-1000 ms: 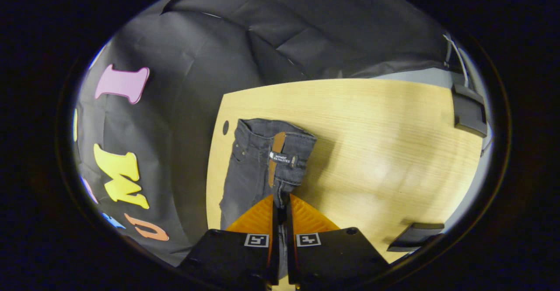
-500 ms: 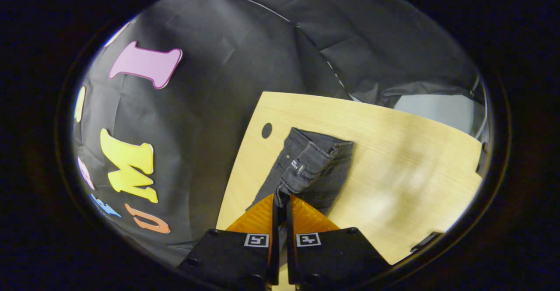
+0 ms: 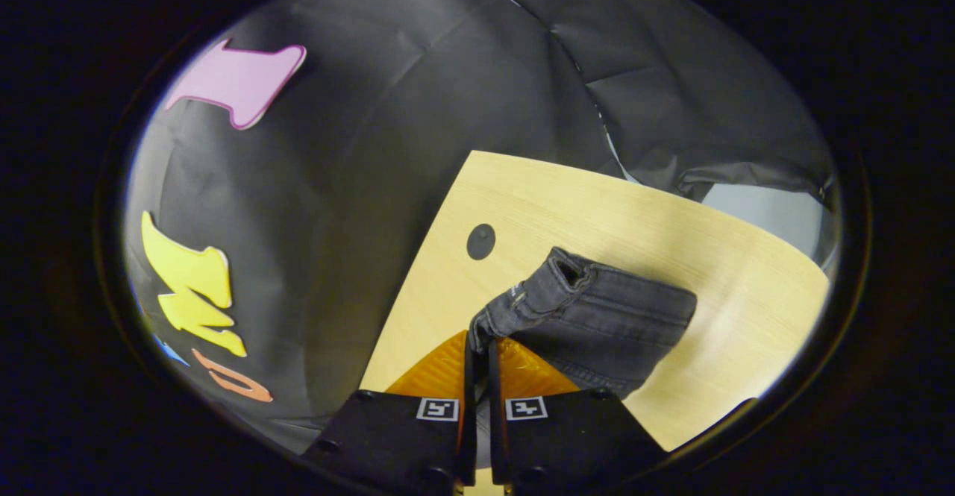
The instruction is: Grasp the waist and the cuffs of the jeans and fold them to make the two legs overlap; first hold the waist and fold one-third of the jeans toward the cuffs, then hold the cuffs and fold the remaining one-third in the same direction to finish folding.
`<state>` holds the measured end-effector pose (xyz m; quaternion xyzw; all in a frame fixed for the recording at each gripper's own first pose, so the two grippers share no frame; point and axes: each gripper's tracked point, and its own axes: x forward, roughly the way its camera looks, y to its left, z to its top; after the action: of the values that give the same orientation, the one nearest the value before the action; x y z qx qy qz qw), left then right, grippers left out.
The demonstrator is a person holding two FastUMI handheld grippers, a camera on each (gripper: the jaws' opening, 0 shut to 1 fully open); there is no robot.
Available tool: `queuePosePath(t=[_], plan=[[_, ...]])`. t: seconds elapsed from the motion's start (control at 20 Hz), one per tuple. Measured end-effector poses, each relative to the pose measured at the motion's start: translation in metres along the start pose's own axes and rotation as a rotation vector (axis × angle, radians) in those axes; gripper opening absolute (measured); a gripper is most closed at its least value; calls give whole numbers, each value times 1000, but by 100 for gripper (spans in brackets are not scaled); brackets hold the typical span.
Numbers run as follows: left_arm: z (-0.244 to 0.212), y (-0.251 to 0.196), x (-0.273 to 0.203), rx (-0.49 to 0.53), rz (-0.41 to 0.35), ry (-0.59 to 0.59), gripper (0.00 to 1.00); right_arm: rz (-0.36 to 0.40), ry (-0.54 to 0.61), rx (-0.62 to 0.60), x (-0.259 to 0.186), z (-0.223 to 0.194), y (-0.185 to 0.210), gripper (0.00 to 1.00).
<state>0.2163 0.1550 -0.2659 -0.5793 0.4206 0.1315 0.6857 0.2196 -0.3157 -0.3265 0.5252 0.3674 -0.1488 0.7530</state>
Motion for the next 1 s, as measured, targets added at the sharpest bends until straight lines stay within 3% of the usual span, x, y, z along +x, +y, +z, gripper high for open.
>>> queuePosePath(t=[0.25,0.3,0.35,0.45,0.5,0.55,0.6,0.7,0.85,0.9,0.95,1.0], plan=[[15,3,53,68,15,20,5,-74,31,-36,42,0,-19,8],[17,9,58,76,42,21,18,-82,33,-42,48,0,-20,8],[18,13,62,77,55,26,11,-97,37,-54,51,-2,-22,8],[18,16,68,74,68,20,27,-96,34,-72,53,-3,-19,14],[18,13,69,70,63,15,34,-98,33,-80,51,-2,-18,10],[17,10,70,67,58,7,42,-100,33,-86,51,-2,-19,23],[16,9,70,76,63,-1,61,-97,34,-87,51,-3,-18,24],[13,4,67,96,67,-8,100,-58,19,-75,50,-1,-7,52],[14,-13,49,143,37,-28,98,-32,-17,-134,29,2,4,94],[14,-20,41,168,28,-42,87,-32,-31,-178,18,1,8,94],[12,-27,30,192,20,-52,98,-31,-47,-226,7,0,12,94],[10,-40,18,220,-8,-74,98,-25,-71,-276,-3,-1,18,94]])
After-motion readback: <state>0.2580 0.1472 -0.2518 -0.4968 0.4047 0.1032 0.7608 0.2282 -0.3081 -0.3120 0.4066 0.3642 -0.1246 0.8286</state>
